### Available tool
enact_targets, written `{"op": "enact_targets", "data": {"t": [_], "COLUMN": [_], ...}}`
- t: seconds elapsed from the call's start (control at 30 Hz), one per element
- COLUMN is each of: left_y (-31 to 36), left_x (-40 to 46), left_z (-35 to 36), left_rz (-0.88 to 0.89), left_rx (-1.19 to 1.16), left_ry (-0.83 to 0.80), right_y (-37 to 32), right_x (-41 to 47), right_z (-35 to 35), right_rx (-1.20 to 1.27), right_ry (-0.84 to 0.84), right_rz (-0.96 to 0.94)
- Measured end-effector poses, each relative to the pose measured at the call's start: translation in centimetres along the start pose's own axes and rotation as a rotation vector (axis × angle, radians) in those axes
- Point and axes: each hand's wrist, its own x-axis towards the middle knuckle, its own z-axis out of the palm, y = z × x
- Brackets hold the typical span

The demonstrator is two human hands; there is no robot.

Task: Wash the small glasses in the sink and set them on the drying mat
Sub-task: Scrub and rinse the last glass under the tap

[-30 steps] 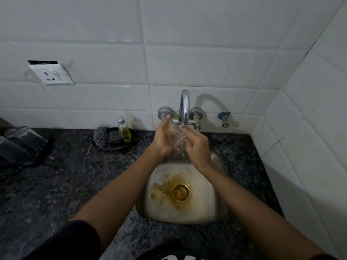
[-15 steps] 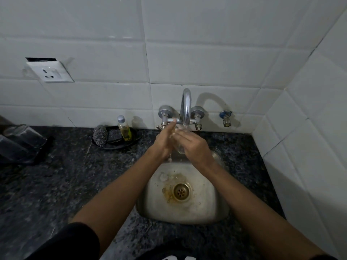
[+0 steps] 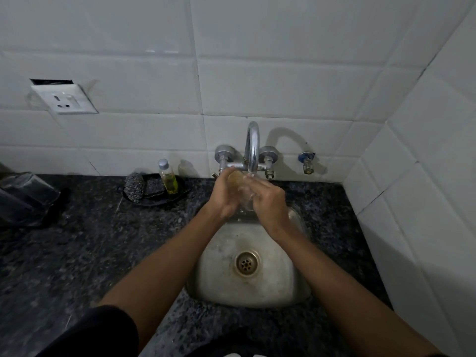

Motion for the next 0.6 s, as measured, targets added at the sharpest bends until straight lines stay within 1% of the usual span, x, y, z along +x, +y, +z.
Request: {"op": "enact_targets", "data": {"t": [0.03, 0.07, 0.1, 0.13, 0.17, 0.2, 0.27, 0.3, 0.33, 0.43, 0.47, 0.5, 0.57, 0.6], "left_y": [0.0, 0.1, 0.2, 0.3, 0.5, 0.7, 0.7, 0.6, 0.5, 0.8, 1.0, 1.1, 1.2, 1.1], "left_x": [-0.2, -0.3, -0.3, -0.3, -0.3, -0.2, -0.1, -0.2, -0.3, -0.6, -0.6, -0.5, -0.5, -0.5], "left_z": [0.3, 0.5, 0.6, 0.5, 0.6, 0.5, 0.1, 0.1, 0.3, 1.1, 1.1, 1.0, 0.7, 0.6], "left_rz": [-0.034, -0.060, -0.069, -0.059, -0.051, -0.042, -0.012, -0.008, -0.017, -0.055, -0.049, -0.037, -0.010, -0.005], "left_rx": [-0.017, -0.003, 0.045, 0.080, 0.093, 0.079, 0.033, 0.014, 0.004, 0.062, 0.080, 0.077, 0.022, -0.006], "left_ry": [-0.017, -0.036, -0.058, -0.064, -0.061, -0.052, -0.034, -0.021, -0.006, -0.055, -0.069, -0.076, -0.071, -0.066], "right_y": [0.0, 0.1, 0.4, 0.7, 1.0, 0.9, 0.4, 0.1, -0.2, 0.0, 0.2, 0.2, -0.3, -0.6], "right_x": [-0.1, -0.3, -0.5, -0.6, -0.7, -0.7, -0.4, -0.1, 0.0, -0.1, -0.1, -0.1, 0.4, 0.6], "right_z": [-0.1, -0.2, -0.4, -0.5, -0.5, -0.4, -0.3, -0.2, -0.2, -0.3, -0.3, -0.2, -0.3, -0.4], "right_rx": [-0.036, -0.086, -0.136, -0.171, -0.172, -0.136, -0.032, -0.010, -0.029, -0.163, -0.168, -0.128, -0.046, -0.012], "right_ry": [-0.028, -0.068, -0.102, -0.118, -0.118, -0.101, -0.037, -0.021, -0.034, -0.084, -0.075, -0.061, 0.014, 0.025], "right_rz": [-0.061, -0.168, -0.280, -0.353, -0.358, -0.297, -0.077, -0.016, -0.028, -0.311, -0.325, -0.249, 0.002, 0.073]}}
